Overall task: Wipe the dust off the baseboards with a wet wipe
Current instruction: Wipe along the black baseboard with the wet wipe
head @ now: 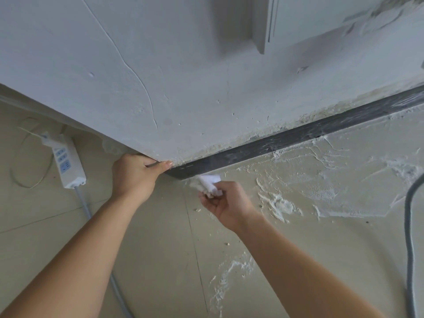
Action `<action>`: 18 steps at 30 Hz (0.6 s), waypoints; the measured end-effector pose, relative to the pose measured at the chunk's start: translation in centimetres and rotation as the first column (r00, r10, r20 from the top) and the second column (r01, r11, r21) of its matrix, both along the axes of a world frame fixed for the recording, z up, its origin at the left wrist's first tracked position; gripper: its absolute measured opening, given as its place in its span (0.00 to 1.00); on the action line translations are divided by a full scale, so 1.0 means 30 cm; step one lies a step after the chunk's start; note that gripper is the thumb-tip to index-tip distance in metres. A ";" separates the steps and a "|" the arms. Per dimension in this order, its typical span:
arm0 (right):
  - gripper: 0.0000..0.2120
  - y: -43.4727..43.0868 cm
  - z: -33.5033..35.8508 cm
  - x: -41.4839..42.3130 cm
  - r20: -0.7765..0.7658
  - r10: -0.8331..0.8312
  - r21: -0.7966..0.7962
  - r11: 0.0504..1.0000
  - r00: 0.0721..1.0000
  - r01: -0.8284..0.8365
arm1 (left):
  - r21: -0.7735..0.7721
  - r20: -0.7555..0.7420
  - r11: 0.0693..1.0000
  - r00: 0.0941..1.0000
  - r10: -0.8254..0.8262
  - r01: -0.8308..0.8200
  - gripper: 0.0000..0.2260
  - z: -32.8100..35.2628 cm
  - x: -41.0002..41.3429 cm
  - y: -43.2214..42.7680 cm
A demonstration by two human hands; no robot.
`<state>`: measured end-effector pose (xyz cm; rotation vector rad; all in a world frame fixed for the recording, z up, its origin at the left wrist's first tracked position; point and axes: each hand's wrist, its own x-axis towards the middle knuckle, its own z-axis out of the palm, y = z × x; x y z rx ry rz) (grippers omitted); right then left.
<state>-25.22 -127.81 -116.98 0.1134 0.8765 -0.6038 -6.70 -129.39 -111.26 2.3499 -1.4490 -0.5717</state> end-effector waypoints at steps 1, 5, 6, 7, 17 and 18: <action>0.13 0.004 0.004 0.039 -0.019 0.120 -0.036 0.992 0.993 -0.121 | 0.002 0.013 1.000 1.000 0.002 -0.002 0.20 0.001 -0.002 -0.002; 0.09 -0.039 -0.013 0.175 -0.025 0.175 -0.052 0.983 0.984 -0.177 | -0.003 0.010 1.000 1.000 0.026 -0.026 0.17 -0.004 -0.007 -0.005; 0.08 -0.059 -0.020 0.195 -0.035 0.152 -0.015 0.988 0.988 -0.152 | 0.001 0.008 0.999 0.999 0.037 -0.037 0.17 -0.002 -0.012 -0.003; 0.10 -0.075 -0.029 0.209 -0.046 0.134 0.019 0.991 0.990 -0.133 | -0.007 0.013 0.999 0.999 0.038 -0.038 0.16 -0.006 -0.013 -0.001; 0.19 -0.113 -0.060 0.046 -0.130 -0.058 0.009 0.998 0.990 0.060 | -0.026 -0.090 0.994 0.990 0.107 -0.109 0.09 0.016 -0.047 0.005; 0.19 -0.118 -0.060 0.007 -0.121 -0.085 0.003 0.996 0.989 0.085 | -0.046 -0.093 0.992 0.989 0.113 -0.117 0.10 0.020 -0.053 0.008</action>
